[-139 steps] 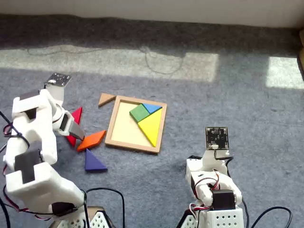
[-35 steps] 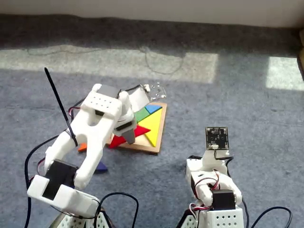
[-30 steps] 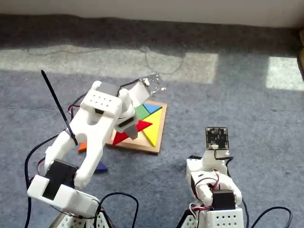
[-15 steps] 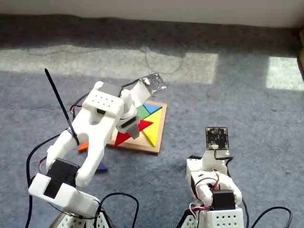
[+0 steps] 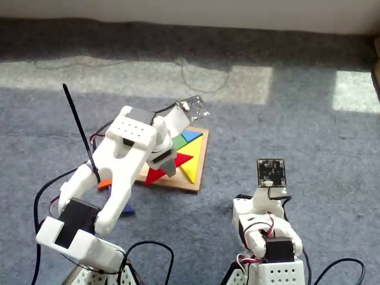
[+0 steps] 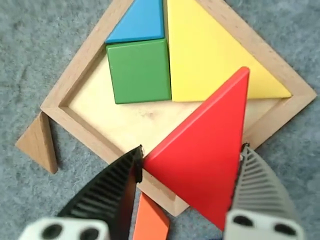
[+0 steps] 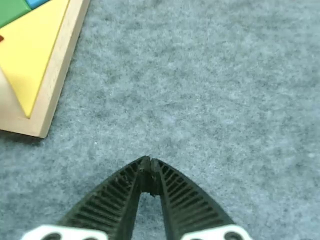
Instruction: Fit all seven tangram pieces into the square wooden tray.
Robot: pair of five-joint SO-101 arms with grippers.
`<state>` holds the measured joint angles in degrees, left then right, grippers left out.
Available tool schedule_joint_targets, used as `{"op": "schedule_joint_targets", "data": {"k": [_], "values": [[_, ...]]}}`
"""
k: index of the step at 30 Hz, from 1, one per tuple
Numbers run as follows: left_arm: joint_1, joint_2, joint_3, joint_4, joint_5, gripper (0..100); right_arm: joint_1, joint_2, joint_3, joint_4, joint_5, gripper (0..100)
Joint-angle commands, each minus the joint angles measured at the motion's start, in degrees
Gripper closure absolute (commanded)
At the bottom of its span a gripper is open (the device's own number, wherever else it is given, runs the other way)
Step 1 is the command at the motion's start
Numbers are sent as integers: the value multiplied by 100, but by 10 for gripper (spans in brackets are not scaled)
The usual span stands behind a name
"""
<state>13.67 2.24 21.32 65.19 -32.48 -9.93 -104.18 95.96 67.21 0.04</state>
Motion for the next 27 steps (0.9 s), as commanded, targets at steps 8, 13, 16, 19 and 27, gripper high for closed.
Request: {"op": "schedule_joint_targets", "data": {"k": [8,13,16,19,27], "values": [[31,-92,-251,299,-448,684,75,-101,769,40,-9,992],[-127,-101,-479,545,-404,697,75,-101,769,40,-9,992],[-251,-101,-470,545,-413,745,75,-101,769,40,-9,992],[-391,-84,-418,624,-413,763,75,-101,769,40,-9,992],[-690,-92,180,545,-422,765,75,-101,769,40,-9,992]]}}
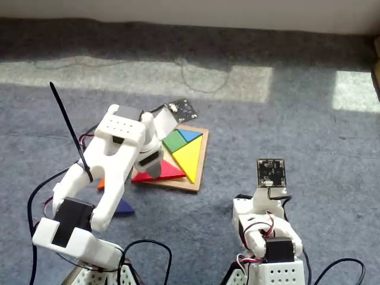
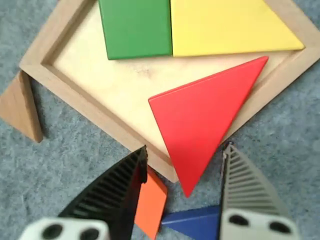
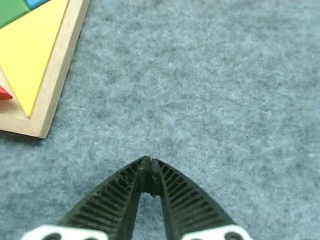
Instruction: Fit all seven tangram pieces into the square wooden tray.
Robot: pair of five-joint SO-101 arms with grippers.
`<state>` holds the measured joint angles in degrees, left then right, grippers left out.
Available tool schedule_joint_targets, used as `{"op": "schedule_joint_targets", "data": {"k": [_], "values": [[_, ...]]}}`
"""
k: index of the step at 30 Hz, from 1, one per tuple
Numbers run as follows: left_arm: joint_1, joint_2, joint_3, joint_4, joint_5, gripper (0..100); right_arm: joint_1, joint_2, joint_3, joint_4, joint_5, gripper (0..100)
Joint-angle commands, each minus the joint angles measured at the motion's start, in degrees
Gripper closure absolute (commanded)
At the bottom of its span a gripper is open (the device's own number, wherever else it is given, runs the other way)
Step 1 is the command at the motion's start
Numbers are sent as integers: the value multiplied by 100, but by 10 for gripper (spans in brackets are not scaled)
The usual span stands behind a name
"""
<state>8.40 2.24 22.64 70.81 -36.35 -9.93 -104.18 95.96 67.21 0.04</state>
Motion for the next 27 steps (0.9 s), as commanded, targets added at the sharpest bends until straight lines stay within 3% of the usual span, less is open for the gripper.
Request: {"op": "schedule_joint_targets", "data": {"k": [1,10,13,18,27], "values": [[-198,-92,110,-149,-26,765,75,-101,769,40,-9,992],[-127,-40,673,-1407,35,765,75,-101,769,40,-9,992],[-31,-92,629,-1451,466,765,75,-101,769,40,-9,992],[92,-215,497,-1415,580,765,75,-101,769,40,-9,992],[84,-1121,479,-1451,1732,765,75,-101,769,40,-9,992]]}}
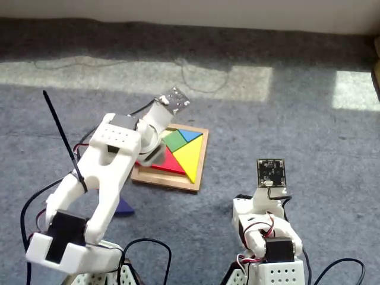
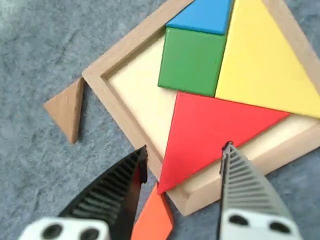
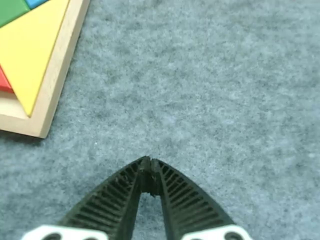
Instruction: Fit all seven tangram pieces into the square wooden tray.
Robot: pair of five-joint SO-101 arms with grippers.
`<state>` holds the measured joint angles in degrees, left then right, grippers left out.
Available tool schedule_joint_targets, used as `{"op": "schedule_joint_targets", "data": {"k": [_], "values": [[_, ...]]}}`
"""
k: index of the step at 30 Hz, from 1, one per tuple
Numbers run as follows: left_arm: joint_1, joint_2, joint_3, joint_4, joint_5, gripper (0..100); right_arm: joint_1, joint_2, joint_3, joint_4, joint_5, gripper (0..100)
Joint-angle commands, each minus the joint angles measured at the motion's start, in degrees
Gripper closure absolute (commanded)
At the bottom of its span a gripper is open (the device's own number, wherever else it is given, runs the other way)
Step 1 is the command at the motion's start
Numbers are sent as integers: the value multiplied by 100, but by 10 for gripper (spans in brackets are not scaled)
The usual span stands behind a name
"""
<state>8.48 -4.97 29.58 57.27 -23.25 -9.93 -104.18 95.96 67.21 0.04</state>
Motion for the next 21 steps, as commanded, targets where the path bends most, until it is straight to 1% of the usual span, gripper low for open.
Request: {"op": "schedule_joint_targets", "data": {"k": [1,6,9,14,18,21], "values": [[66,-435,-215,-105,545,765,75,-101,769,40,-9,992],[-198,-198,-198,-580,1046,765,75,-101,769,40,-9,992],[-382,224,-233,-879,1152,765,75,-101,769,40,-9,992],[-356,919,-259,-967,1125,765,75,-101,769,40,-9,992],[-163,963,-198,-949,686,765,75,-101,769,40,-9,992],[-92,945,-207,-774,668,765,75,-101,769,40,-9,992]]}}
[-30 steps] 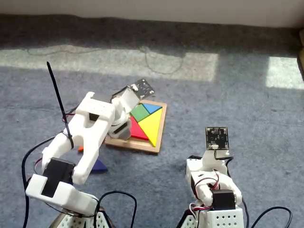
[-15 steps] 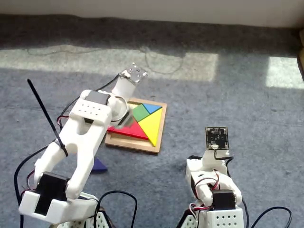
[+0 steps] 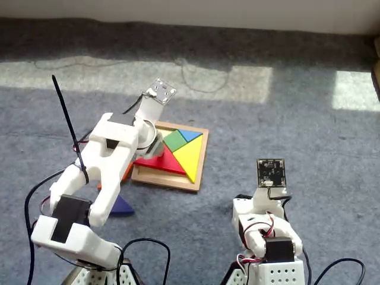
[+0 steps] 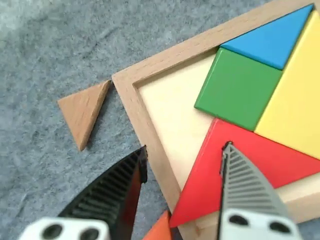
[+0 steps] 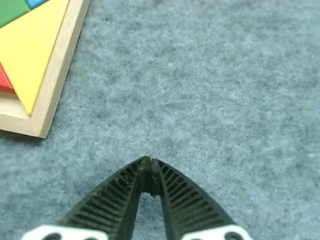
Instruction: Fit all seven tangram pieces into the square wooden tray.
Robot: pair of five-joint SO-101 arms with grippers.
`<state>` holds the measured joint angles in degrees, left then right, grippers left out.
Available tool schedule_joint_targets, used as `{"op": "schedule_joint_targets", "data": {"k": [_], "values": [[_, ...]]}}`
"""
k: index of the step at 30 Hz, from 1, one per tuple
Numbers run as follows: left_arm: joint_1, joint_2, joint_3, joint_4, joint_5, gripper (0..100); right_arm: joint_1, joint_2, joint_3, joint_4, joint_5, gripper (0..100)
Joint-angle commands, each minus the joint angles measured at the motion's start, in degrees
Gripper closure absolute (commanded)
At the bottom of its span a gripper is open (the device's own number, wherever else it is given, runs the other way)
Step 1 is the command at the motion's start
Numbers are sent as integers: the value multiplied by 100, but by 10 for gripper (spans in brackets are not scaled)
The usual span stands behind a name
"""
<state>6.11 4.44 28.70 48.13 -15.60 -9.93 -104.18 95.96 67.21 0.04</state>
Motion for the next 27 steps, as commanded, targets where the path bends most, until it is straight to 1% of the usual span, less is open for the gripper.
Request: {"op": "schedule_joint_targets", "data": {"k": [1,4,11,17,19,23,27], "values": [[163,-57,-110,185,-97,765,75,-101,769,40,-9,992],[224,-321,66,290,-97,765,75,-101,769,40,-9,992],[620,-1262,927,281,-105,765,75,-101,769,40,-9,992],[637,-1710,1174,167,-70,765,75,-101,769,40,-9,992],[497,-1736,1174,26,-18,765,75,-101,769,40,-9,992],[-127,-1754,1042,-352,774,765,75,-101,769,40,-9,992],[-716,-1719,725,-299,1160,765,75,-101,769,40,-9,992]]}}
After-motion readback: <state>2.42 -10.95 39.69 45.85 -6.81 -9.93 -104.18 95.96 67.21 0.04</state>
